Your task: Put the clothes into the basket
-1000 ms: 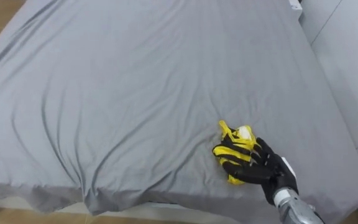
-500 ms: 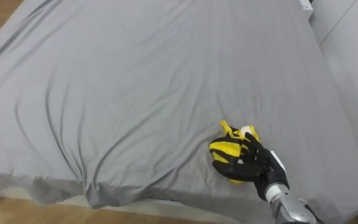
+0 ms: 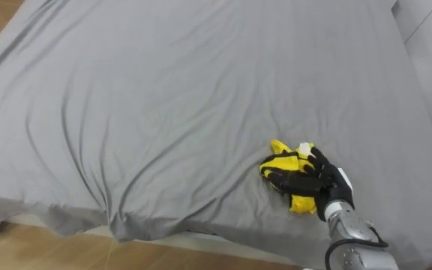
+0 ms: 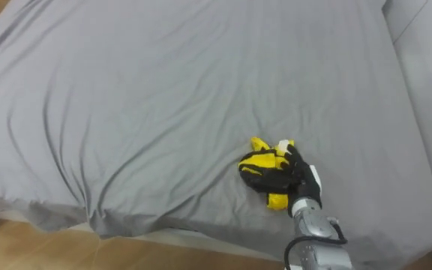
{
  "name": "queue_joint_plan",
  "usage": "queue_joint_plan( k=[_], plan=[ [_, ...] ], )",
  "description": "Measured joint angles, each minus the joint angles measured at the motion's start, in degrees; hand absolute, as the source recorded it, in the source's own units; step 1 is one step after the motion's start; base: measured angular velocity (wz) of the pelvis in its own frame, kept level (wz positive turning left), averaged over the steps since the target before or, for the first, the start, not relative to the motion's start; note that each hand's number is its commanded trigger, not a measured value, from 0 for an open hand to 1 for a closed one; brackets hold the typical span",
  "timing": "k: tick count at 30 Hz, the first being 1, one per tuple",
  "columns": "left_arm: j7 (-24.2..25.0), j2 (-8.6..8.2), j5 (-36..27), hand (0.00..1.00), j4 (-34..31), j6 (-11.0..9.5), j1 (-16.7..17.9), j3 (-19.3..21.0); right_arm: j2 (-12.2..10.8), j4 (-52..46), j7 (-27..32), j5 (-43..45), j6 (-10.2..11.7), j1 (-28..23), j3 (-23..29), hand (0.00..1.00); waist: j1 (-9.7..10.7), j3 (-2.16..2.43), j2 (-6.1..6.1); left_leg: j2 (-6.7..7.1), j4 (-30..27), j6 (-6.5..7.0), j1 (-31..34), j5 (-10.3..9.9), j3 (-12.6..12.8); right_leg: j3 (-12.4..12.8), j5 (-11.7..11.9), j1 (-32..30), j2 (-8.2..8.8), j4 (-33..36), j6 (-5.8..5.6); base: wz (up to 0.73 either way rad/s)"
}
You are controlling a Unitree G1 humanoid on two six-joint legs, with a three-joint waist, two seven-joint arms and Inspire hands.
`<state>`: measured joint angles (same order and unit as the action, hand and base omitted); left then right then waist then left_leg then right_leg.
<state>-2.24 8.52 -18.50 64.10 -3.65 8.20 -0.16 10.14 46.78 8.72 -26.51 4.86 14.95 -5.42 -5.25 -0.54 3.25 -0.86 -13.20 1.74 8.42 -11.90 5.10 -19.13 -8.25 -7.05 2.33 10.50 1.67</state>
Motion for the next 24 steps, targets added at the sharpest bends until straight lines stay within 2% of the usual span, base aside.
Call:
queue_joint_plan(
  k=[3,12,18,24],
  plan=[
    [-0.1,-0.01,0.0,0.0,-0.2,0.3,0.0,0.0,0.6,0.4,1.4,0.1,0.0,0.1,0.1,0.0,-0.1,-0.17,-0.37,0.18,0.1,0.14,0.2,0.1,-0.4,-0.3,0.0,0.0,0.15,0.1,0.0,0.07],
    [0.0,0.1,0.0,0.0,0.3,0.5,-1.1,-0.3,1.8,2.5,3.3,1.9,0.0,2.6,0.1,0.0,-0.8,-0.16,-0.35,0.61,0.9,0.43,1.2,1.0,0.0,0.1,0.1,-1.7,0.57,0.5,-0.13,0.0],
    [-0.1,0.25,-0.1,0.0,0.1,0.0,-1.2,-0.7,2.6,2.5,3.6,2.9,0.0,2.6,0.0,0.0,-1.2,-0.62,0.42,0.64,0.9,0.44,1.3,1.0,-0.1,0.0,0.1,-1.8,0.59,0.3,-0.14,0.0],
    [-0.1,1.12,-2.2,0.0,0.2,-0.1,-1.3,-3.0,2.6,1.8,4.2,8.2,0.1,2.6,-0.4,0.0,-1.2,-0.66,0.68,0.64,0.8,0.44,1.3,1.0,-0.1,0.1,0.1,-1.7,0.57,0.3,-0.14,0.0]
  ],
)
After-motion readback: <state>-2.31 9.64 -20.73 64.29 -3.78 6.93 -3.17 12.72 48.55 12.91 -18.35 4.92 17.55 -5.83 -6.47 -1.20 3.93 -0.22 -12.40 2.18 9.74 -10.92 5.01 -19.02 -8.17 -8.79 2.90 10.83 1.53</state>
